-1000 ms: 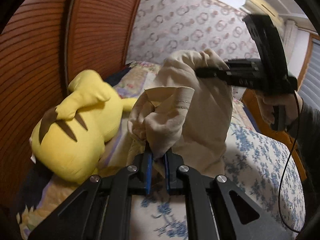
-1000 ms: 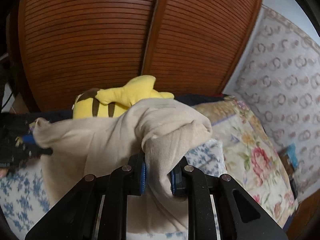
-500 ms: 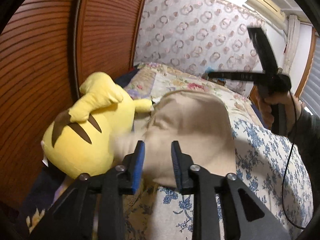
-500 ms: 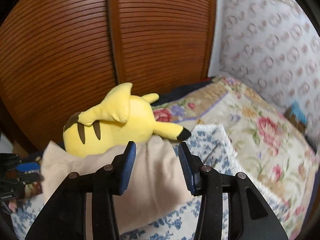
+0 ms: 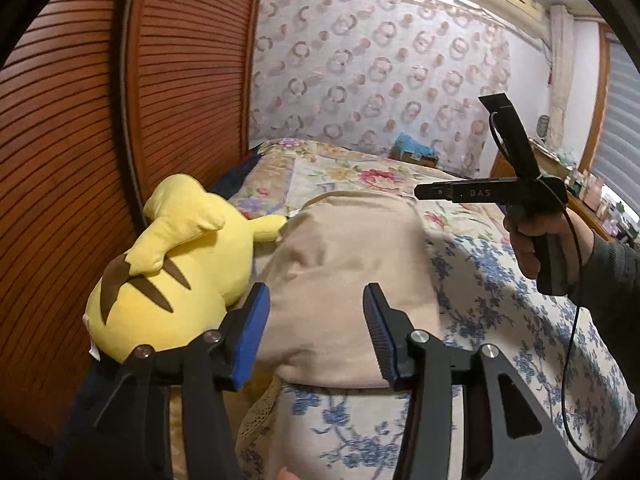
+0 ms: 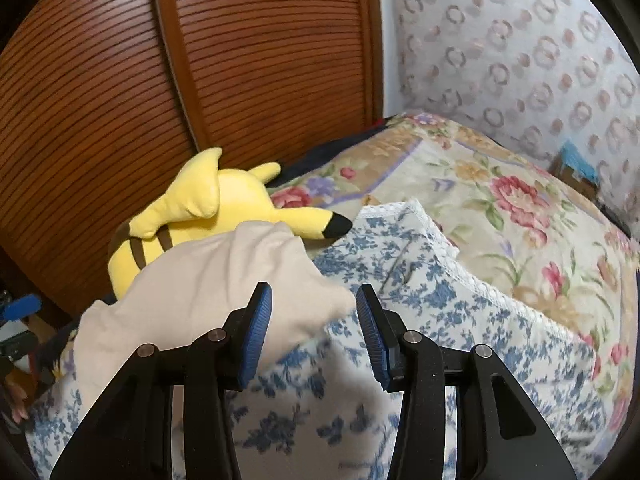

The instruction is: Fold small clothes

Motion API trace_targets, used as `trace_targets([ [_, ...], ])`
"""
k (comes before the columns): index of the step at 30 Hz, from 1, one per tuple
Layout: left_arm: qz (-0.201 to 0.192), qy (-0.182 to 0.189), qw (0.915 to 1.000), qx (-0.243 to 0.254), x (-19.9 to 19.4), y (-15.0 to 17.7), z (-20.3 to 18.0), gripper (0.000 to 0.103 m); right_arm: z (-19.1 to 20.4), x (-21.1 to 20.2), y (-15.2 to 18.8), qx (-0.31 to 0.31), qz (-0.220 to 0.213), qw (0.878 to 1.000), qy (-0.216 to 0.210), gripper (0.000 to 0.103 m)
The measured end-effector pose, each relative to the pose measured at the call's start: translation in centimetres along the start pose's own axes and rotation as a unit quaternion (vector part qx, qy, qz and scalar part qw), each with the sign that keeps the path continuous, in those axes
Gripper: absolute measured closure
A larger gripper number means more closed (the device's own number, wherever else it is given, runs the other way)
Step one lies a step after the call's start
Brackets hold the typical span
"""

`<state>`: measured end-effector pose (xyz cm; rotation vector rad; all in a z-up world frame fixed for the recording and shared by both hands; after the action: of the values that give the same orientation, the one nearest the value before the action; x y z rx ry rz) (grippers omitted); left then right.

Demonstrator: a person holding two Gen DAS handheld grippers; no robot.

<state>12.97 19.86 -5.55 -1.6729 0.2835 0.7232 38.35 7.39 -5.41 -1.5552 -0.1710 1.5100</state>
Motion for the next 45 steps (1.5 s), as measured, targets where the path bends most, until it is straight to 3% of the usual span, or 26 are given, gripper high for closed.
trace_targets([
  [6,-0.015,0.016,0.9994,0.025,-1.4,-0.6,-2.9,0.054,0.2,-4.8,3.0,0.018,-0.023,0.999,0.025,0.059],
  [13,-0.033,0.04,0.9971,0.055,-3.6,-0.9,-7.0,0.053,2.0,-13.1,8.0,0.023,-0.064,0.995,0.075,0.058],
  [22,-0.035,0.06,0.994,0.084,-6.3,0.2,-12.3,0.052,3.8,-22.6,14.5,0.062,-0.12,0.981,0.137,0.044],
  [34,-0.053,0.074,0.9902,0.106,-10.9,1.6,-17.6,0.052,6.4,-31.5,22.2,0.113,-0.177,0.954,0.215,0.043],
  [40,-0.064,0.069,0.9896,0.108,-12.7,1.6,-18.7,0.052,8.1,-35.1,23.9,0.121,-0.204,0.939,0.25,0.042],
  [45,-0.071,0.07,0.9889,0.11,-13.4,1.5,-18.9,0.052,8.8,-35.9,24.6,0.123,-0.214,0.934,0.258,0.042],
])
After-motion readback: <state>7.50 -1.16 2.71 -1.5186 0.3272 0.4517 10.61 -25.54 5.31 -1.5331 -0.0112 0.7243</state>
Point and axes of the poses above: each gripper's, at about its wrist camera, not at the fingertips, and x roughly the way its jaws point, z to its left, y to its underside, the point moved 2 cm from there along x, roughly the way its jaws point, and after that the axes turned 6 degrees about -y, right-handed, at the moved point
